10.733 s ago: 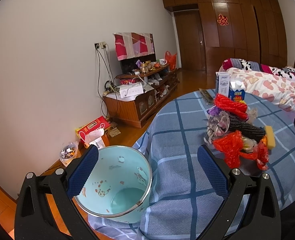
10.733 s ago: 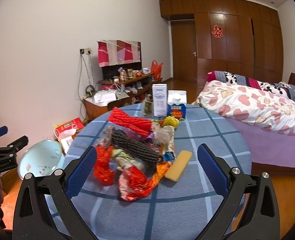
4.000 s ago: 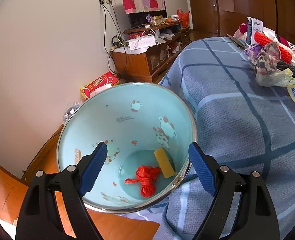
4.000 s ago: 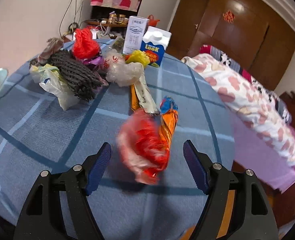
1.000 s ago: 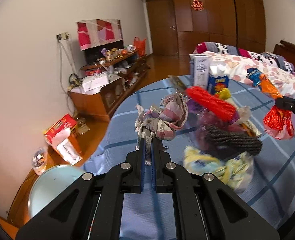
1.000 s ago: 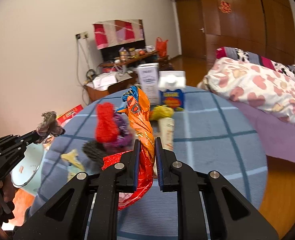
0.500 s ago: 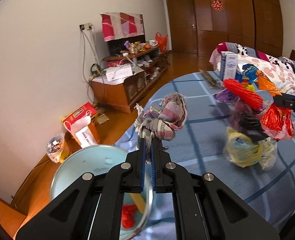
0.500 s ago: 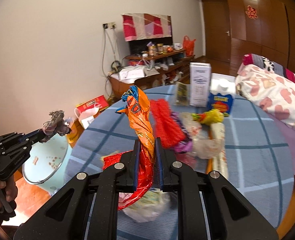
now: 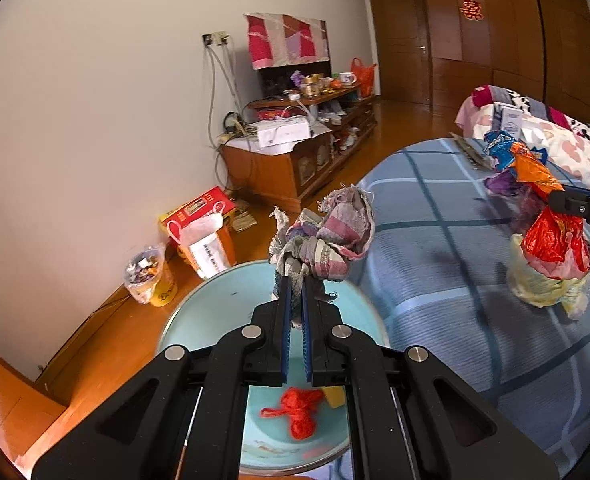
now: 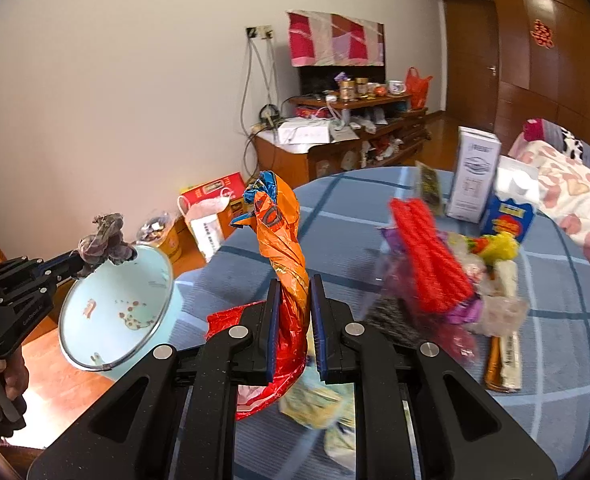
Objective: Collect trash
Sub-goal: 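Carry the rag with the left tool while the right tool carries the wrapper over the bin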
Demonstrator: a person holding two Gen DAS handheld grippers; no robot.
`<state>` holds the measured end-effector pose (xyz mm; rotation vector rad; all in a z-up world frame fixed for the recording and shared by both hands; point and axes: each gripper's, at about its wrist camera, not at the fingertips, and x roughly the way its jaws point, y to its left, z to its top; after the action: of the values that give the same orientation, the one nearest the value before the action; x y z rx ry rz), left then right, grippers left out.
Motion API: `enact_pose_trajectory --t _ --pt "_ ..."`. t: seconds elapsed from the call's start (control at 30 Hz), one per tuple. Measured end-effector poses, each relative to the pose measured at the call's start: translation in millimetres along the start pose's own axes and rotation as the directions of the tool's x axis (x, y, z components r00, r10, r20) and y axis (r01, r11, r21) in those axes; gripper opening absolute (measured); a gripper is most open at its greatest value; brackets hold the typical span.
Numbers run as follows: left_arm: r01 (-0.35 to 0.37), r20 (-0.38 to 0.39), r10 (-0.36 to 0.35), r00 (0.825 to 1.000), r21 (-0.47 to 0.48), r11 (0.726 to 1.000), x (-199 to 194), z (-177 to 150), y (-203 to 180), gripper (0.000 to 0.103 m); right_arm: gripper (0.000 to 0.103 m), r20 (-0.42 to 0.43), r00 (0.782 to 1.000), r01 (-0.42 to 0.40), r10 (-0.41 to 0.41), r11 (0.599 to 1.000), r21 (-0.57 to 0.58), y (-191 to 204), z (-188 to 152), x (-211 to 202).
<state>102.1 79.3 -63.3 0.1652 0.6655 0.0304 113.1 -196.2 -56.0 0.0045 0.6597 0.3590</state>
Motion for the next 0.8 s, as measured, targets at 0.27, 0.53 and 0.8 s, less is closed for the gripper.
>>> enact_pose_trajectory --t 0.27,0.53,0.8 --pt "-0.057 -0.027 0.056 0.998 -0.013 0.998 2.3 -11.9 22.7 0.005 0.015 -0.033 0.999 -0.037 0.036 0.998 -0.043 27.9 2.9 21.1" --pt "-0.113 -0.055 0.111 0.992 -0.023 0.993 7.2 -27.3 42.7 0.005 0.015 -0.065 0.996 -0.065 0.060 0.995 -0.081 52.6 3.6 39.8" --pt "-0.155 -0.068 0.152 0.986 -0.040 0.987 8.3 -32.3 59.5 0.005 0.015 -0.090 0.993 -0.089 0.078 0.989 -0.118 76.4 7.4 54.2"
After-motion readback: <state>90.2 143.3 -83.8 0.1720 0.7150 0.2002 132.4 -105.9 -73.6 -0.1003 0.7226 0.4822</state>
